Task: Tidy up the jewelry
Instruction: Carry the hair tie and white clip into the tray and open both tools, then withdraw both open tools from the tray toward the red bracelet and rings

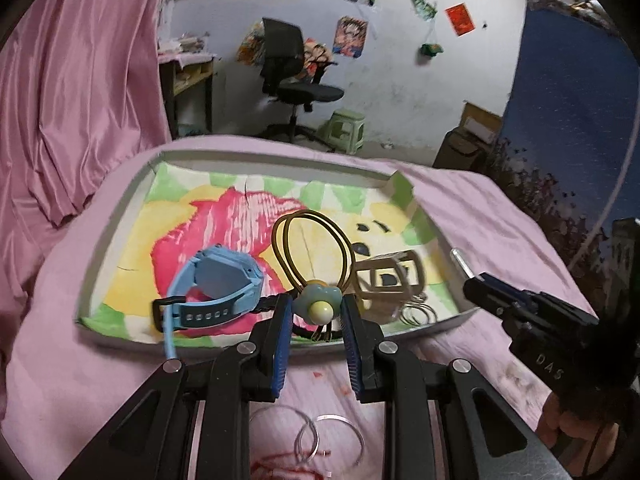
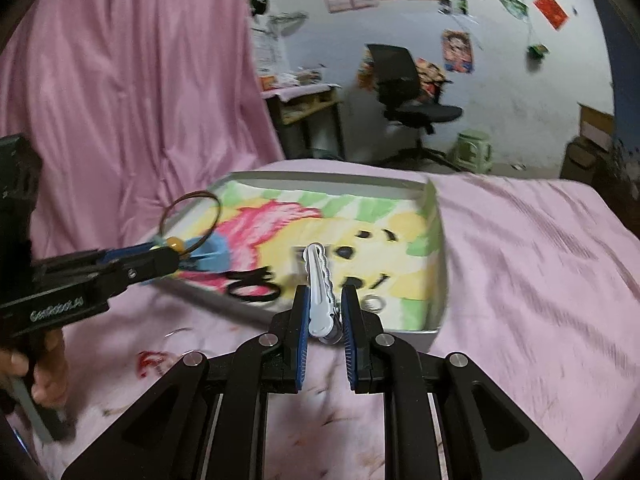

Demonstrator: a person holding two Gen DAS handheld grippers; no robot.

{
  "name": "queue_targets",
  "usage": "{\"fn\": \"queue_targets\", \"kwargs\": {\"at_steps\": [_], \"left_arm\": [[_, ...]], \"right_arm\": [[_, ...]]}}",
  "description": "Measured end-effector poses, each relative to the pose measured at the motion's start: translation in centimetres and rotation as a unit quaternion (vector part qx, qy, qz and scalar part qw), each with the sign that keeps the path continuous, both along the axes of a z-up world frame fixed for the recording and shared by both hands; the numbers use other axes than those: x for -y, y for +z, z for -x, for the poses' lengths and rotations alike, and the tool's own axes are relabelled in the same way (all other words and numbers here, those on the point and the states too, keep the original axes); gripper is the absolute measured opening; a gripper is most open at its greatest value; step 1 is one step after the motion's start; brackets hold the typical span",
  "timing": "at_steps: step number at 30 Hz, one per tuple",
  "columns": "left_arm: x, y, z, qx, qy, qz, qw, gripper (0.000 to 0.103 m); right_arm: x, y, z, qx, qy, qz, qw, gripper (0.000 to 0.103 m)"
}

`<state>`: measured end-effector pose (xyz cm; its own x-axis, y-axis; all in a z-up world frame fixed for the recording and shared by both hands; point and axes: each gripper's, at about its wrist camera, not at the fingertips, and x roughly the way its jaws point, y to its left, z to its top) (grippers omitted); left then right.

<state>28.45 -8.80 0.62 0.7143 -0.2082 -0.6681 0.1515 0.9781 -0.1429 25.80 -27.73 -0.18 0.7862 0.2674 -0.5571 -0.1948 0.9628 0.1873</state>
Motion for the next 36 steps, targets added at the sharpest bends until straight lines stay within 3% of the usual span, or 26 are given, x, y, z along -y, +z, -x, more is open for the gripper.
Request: {"fn": "queue_targets", "kwargs": {"at_steps": [10, 21, 24, 26, 27, 33, 36], "left_arm": [[0.9, -2.6, -2.5, -0.049, 0.012, -0.015, 0.9986, 0.023], [0.6, -2.5, -2.4, -0.046, 0.006, -0.006, 0.9989, 0.024], [0.2, -2.2, -1.8, -0.039, 0.002, 0.003, 0.9992, 0.032], [0.0, -2.0, -1.2, -0.03, 0.002, 0.006, 0.9995, 0.052], [-0.1, -1.8, -1.0, -0.026, 0.004, 0.006, 0.9996, 0.058], [-1.4, -0.9, 0.9, 0.004, 0.021, 0.011, 0.9997, 0.061], [-2.3, -0.2, 2.1, 0.025, 0.036, 0.013, 0.999, 0.073]], "right_arm": [[0.7, -3.0, -4.6, -0.048, -0.032, 0.01, 0.998, 0.014], [0.6, -4.3, -5.5, -0.078, -0.022, 0.021, 0.997, 0.015], [0.9, -4.4, -5.3, -0.077, -0.025, 0.013, 0.997, 0.017], [1.1, -4.3, -5.0, -0.07, -0.028, 0.008, 0.997, 0.023], [1.3, -4.2, -4.8, -0.065, -0.03, 0.003, 0.997, 0.029], [1.7, -3.2, -3.1, -0.032, -0.039, -0.012, 0.999, 0.042], [2.0, -2.4, -1.9, -0.007, -0.049, -0.019, 0.999, 0.052]]}}
